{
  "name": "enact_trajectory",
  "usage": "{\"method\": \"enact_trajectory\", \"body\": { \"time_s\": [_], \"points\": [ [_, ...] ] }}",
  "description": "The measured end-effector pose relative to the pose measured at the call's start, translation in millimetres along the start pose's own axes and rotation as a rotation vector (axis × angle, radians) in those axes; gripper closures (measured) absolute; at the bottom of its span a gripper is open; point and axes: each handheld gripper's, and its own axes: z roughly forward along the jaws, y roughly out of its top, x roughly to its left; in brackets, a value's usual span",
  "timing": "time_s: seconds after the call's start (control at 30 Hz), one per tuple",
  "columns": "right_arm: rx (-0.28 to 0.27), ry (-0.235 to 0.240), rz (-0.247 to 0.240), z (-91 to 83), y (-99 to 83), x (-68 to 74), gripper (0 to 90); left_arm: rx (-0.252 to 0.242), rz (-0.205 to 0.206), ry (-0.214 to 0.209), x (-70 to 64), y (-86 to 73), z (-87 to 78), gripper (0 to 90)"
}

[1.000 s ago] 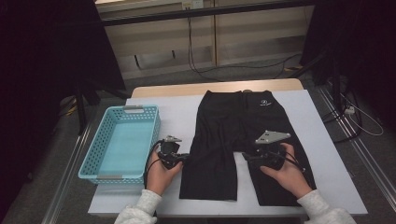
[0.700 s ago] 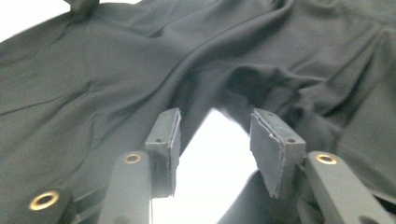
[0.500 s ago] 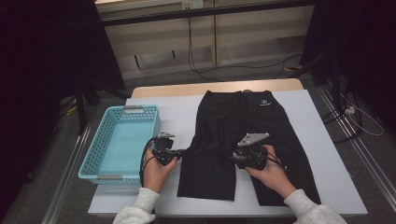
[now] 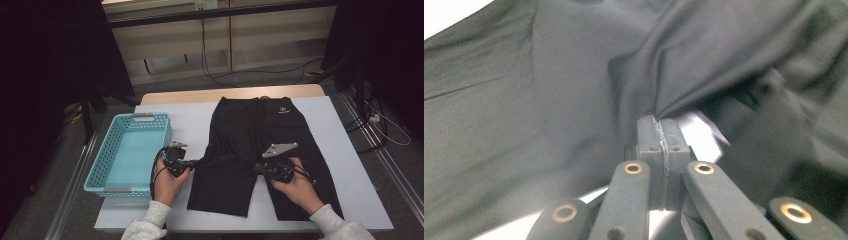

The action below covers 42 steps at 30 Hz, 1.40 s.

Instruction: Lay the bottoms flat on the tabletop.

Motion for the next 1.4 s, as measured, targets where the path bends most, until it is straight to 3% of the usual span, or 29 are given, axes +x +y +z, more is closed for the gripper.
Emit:
{"method": "enact_trajectory", "body": {
  "time_s": [0.17, 0.33, 0.37, 0.53, 0.6, 0.67, 0.73, 0.8, 0.93, 1.03, 1.13, 1.2, 1.4],
  "points": [
    [-0.035, 0.001, 0.025, -4.7, -1.4, -8.2, 90.0, 0.02, 0.001, 0.018, -1.4, -0.6, 3.4, 90.0],
    [-0.01, -0.031, -0.037, 3.4, 0.4, 1.0, 82.6, 0.023, -0.009, 0.009, 0.8, -2.3, 2.4, 90.0],
    [-0.011, -0.03, -0.038, 3.0, 1.0, 2.9, 76.4, 0.019, -0.014, 0.007, 0.9, -2.4, 2.1, 89.9],
    [-0.038, -0.048, -0.048, -0.6, 2.9, 7.7, 67.2, -0.043, 0.007, -0.004, 0.1, 1.6, -0.8, 74.4],
    [-0.036, -0.045, -0.055, -1.3, 2.8, 8.9, 64.2, -0.071, 0.022, 0.001, -0.8, 4.8, 3.0, 62.2],
    [-0.043, -0.042, -0.061, -0.8, 2.8, 10.0, 62.8, -0.074, 0.026, -0.014, -1.9, 8.0, 9.1, 64.4],
    [-0.047, -0.049, -0.067, -0.6, 3.4, 11.7, 58.0, -0.074, 0.068, -0.005, -4.6, 10.1, 16.3, 60.1],
    [-0.05, -0.05, -0.076, -0.7, 3.8, 12.5, 56.8, -0.074, 0.074, 0.005, -5.2, 10.3, 22.5, 57.1],
    [-0.055, -0.054, -0.073, -1.7, 2.1, 12.9, 50.7, -0.044, 0.08, 0.015, -4.0, 9.4, 27.0, 72.4],
    [-0.058, -0.038, -0.077, -3.0, 0.7, 14.0, 50.7, -0.033, 0.05, 0.003, -5.0, 8.8, 27.5, 87.8],
    [-0.065, -0.037, -0.088, -5.5, 1.5, 17.5, 50.7, -0.023, 0.041, 0.008, -5.0, 10.9, 24.8, 90.0],
    [-0.069, -0.031, -0.103, -5.9, 1.7, 20.6, 50.7, -0.026, 0.013, 0.006, -3.3, 11.3, 19.8, 90.0],
    [-0.058, 0.026, -0.143, -3.4, 0.7, 36.9, 50.8, -0.05, -0.018, 0.026, -0.4, 11.6, 12.3, 90.0]
  ]
}}
